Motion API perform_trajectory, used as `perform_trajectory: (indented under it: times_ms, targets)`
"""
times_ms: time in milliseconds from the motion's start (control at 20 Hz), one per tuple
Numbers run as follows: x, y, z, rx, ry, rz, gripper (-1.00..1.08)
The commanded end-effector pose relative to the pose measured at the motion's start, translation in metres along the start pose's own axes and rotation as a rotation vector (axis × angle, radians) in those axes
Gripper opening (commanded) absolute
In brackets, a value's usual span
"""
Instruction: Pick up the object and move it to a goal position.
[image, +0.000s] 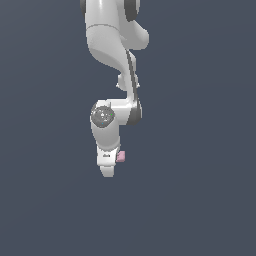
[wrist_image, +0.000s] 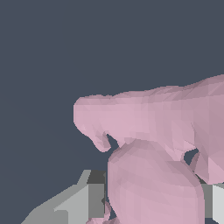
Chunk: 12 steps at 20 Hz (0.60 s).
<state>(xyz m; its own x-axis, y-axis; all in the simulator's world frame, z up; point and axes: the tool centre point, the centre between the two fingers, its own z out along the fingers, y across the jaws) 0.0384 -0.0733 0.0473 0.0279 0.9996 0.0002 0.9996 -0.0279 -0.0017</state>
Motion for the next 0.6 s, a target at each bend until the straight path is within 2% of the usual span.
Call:
perform_trajectory:
  times_ms: [0, 550]
  targets:
    - [0.000, 0.003, -0.017, -0.001, 0.000, -0.001, -1.00]
    - [-0.003, 0.019, -0.129, -0.001, 0.001, -0.002, -1.00]
